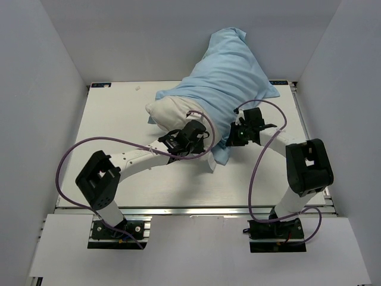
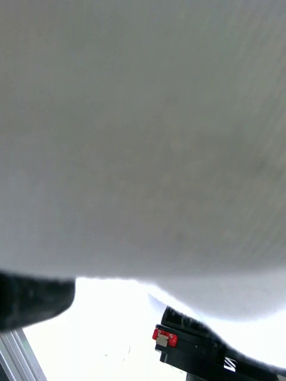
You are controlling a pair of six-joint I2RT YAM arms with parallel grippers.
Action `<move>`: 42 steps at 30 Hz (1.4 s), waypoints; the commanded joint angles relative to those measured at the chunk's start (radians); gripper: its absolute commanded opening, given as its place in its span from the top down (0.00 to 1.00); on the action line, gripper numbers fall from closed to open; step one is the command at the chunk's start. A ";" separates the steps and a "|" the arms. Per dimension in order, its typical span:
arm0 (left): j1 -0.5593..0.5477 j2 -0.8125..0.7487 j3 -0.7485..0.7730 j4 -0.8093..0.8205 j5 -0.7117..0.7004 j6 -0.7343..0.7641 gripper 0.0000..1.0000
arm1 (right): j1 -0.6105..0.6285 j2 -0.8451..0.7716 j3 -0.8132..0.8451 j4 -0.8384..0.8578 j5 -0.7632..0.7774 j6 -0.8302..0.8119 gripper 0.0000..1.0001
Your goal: Put the pillow into the pillowcase
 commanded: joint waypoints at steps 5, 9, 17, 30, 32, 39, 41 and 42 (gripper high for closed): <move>0.007 -0.087 -0.019 0.193 -0.061 -0.020 1.00 | 0.156 -0.319 -0.083 -0.104 -0.016 -0.024 1.00; 0.009 -0.067 -0.042 0.354 -0.043 -0.093 1.00 | 0.379 -0.533 -0.060 -0.240 -0.069 0.048 1.00; 0.001 -0.083 -0.122 0.667 -0.146 -0.287 1.00 | 0.508 -0.734 0.083 -0.353 -0.364 0.088 1.00; -0.045 -0.052 -0.241 0.531 -0.107 -0.357 1.00 | 0.506 -0.662 -0.017 -0.412 -0.159 0.025 0.85; -0.045 -0.153 -0.279 0.398 -0.105 -0.351 0.90 | 0.506 -0.673 -0.042 -0.425 -0.110 0.022 0.64; -0.045 -0.573 -0.480 0.098 -0.102 -0.284 0.02 | 0.502 -0.680 0.070 -0.587 0.138 -0.010 0.38; -0.045 -0.654 -0.516 -0.018 -0.153 -0.307 0.02 | 0.500 -0.662 0.163 -0.647 0.200 -0.013 0.34; -0.043 -0.720 -0.527 -0.047 -0.162 -0.314 0.02 | 0.500 -0.650 0.191 -0.658 0.263 -0.019 0.34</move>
